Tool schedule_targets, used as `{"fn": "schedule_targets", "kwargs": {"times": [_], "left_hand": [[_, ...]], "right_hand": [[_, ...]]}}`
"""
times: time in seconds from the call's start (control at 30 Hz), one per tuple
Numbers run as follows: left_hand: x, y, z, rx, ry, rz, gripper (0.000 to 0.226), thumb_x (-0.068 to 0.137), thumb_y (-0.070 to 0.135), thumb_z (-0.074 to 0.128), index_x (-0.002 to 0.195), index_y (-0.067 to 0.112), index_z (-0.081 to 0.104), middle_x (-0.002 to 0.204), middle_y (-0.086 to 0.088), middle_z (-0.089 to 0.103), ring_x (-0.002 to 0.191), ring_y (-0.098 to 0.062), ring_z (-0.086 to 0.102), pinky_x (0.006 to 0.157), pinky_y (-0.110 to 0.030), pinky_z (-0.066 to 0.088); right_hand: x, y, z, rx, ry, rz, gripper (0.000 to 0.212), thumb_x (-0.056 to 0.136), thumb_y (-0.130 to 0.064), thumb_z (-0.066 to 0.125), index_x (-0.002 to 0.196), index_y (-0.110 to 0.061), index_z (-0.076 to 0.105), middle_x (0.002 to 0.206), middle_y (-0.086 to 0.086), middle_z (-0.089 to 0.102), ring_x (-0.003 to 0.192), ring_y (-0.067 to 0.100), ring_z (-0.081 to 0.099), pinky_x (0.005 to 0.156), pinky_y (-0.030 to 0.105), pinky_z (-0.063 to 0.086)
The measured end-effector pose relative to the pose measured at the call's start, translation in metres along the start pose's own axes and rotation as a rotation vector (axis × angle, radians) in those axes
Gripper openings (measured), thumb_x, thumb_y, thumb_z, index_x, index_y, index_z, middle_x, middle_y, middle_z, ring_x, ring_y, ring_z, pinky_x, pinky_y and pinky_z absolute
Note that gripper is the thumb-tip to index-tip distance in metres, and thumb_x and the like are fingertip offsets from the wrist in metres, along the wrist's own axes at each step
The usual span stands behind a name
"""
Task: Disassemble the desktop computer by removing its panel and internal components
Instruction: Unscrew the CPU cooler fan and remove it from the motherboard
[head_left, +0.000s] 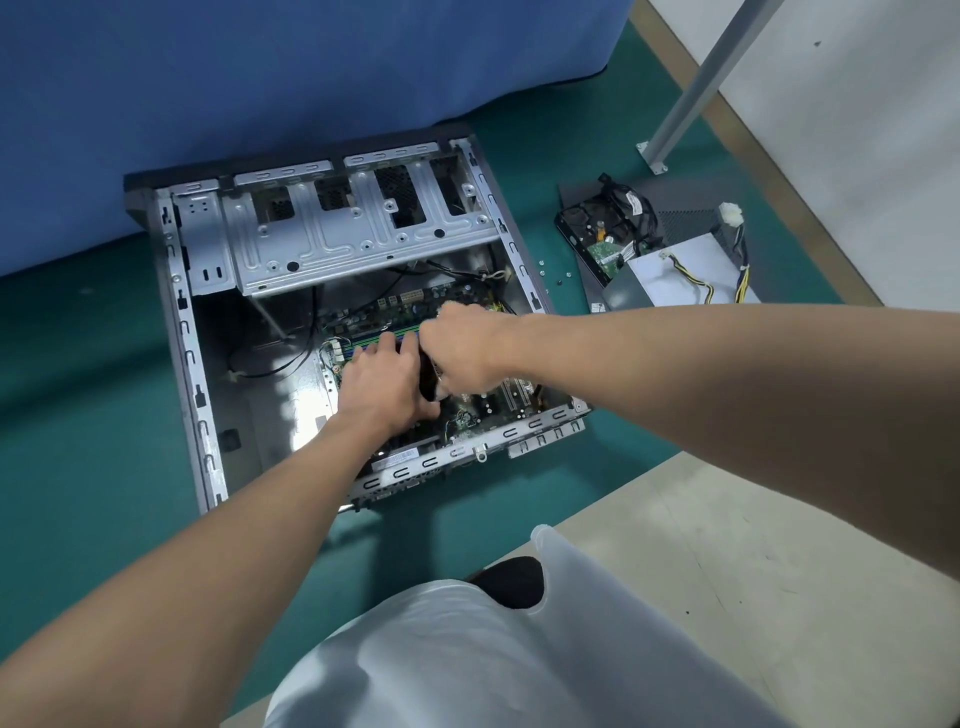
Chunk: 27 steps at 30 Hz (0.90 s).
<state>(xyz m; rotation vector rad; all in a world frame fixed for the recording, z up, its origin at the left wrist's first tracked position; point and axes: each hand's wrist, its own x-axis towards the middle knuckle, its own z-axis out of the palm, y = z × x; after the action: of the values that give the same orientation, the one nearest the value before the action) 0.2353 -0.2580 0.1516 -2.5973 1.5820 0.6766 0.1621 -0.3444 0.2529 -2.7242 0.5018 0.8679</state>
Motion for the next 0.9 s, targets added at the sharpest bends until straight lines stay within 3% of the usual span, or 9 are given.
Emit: {"fn": "schedule_targets", "kwargs": {"times": [0.07,0.17,0.27,0.43,0.5,0.6,0.7,0.77,0.9], "left_hand": [[0.000,0.000,0.000,0.003,0.005,0.008,0.086,0.070,0.049,0.077,0.137,0.013,0.037,0.127,-0.014,0.048,0.113,-0.036,0.052,0.090,-0.044,0.045],[-0.001,0.000,0.000,0.013,0.015,0.005,0.087,0.070,0.051,0.077,0.136,0.013,0.036,0.127,-0.014,0.048,0.113,-0.036,0.052,0.088,-0.044,0.045],[-0.002,0.000,0.001,0.009,0.016,0.004,0.087,0.070,0.049,0.077,0.137,0.013,0.036,0.128,-0.014,0.048,0.114,-0.037,0.051,0.088,-0.045,0.045],[-0.002,-0.002,0.004,-0.009,0.015,-0.007,0.084,0.071,0.046,0.077,0.139,0.013,0.039,0.132,-0.012,0.045,0.118,-0.035,0.047,0.094,-0.045,0.043],[-0.004,-0.004,0.008,-0.071,0.046,-0.005,0.086,0.071,0.044,0.079,0.139,0.011,0.039,0.132,-0.012,0.047,0.121,-0.033,0.046,0.100,-0.043,0.039],[-0.004,-0.012,0.012,-0.110,0.096,0.082,0.089,0.075,0.045,0.077,0.144,0.009,0.033,0.140,-0.014,0.044,0.128,-0.031,0.040,0.109,-0.038,0.029],[-0.005,-0.029,0.015,-0.003,0.030,0.236,0.098,0.084,0.048,0.067,0.154,0.010,0.010,0.158,-0.012,0.016,0.145,-0.027,0.017,0.119,-0.037,0.014],[-0.010,-0.042,0.019,0.067,0.001,0.315,0.094,0.091,0.044,0.060,0.154,0.015,-0.003,0.162,-0.007,-0.004,0.149,-0.023,-0.002,0.121,-0.037,0.003],[-0.019,-0.058,0.023,0.170,0.004,0.487,0.070,0.103,0.030,0.038,0.152,0.025,-0.012,0.157,0.003,-0.021,0.143,-0.015,-0.023,0.115,-0.032,-0.015]], "right_hand": [[0.003,0.005,-0.002,0.264,0.025,0.211,0.030,0.094,-0.030,0.053,0.068,-0.016,0.050,0.068,0.004,0.053,0.060,0.017,0.057,0.051,0.023,0.045],[0.004,0.007,-0.003,0.380,-0.053,0.361,0.023,0.094,-0.008,0.044,0.072,-0.011,0.050,0.075,0.010,0.063,0.059,0.020,0.057,0.051,0.026,0.051],[-0.001,0.002,-0.004,0.176,-0.060,0.283,0.009,0.090,-0.010,0.050,0.095,-0.012,0.058,0.094,0.007,0.058,0.078,0.024,0.052,0.066,0.031,0.045],[-0.009,-0.014,0.006,-0.409,0.046,-0.137,0.022,0.094,-0.017,0.048,0.111,-0.011,0.061,0.100,0.006,0.061,0.090,0.027,0.059,0.064,0.035,0.038],[-0.007,-0.016,0.007,-0.441,0.083,-0.189,0.023,0.095,-0.018,0.047,0.111,-0.009,0.061,0.107,0.007,0.061,0.095,0.028,0.060,0.063,0.035,0.037],[-0.005,-0.015,0.001,-0.341,0.104,-0.098,0.026,0.090,-0.012,0.055,0.115,-0.010,0.059,0.112,0.009,0.059,0.102,0.031,0.059,0.067,0.037,0.039],[-0.004,0.002,-0.012,-0.148,0.102,0.069,0.027,0.087,-0.016,0.059,0.114,-0.011,0.055,0.114,0.014,0.055,0.103,0.035,0.057,0.069,0.037,0.038],[0.000,0.016,-0.024,0.009,0.146,0.151,0.013,0.088,-0.022,0.060,0.097,-0.017,0.053,0.112,0.015,0.055,0.101,0.035,0.055,0.071,0.034,0.038],[0.013,0.025,-0.037,0.285,0.269,0.182,0.025,0.084,-0.033,0.068,0.069,-0.026,0.049,0.087,0.004,0.059,0.093,0.025,0.047,0.073,0.033,0.038]]}}
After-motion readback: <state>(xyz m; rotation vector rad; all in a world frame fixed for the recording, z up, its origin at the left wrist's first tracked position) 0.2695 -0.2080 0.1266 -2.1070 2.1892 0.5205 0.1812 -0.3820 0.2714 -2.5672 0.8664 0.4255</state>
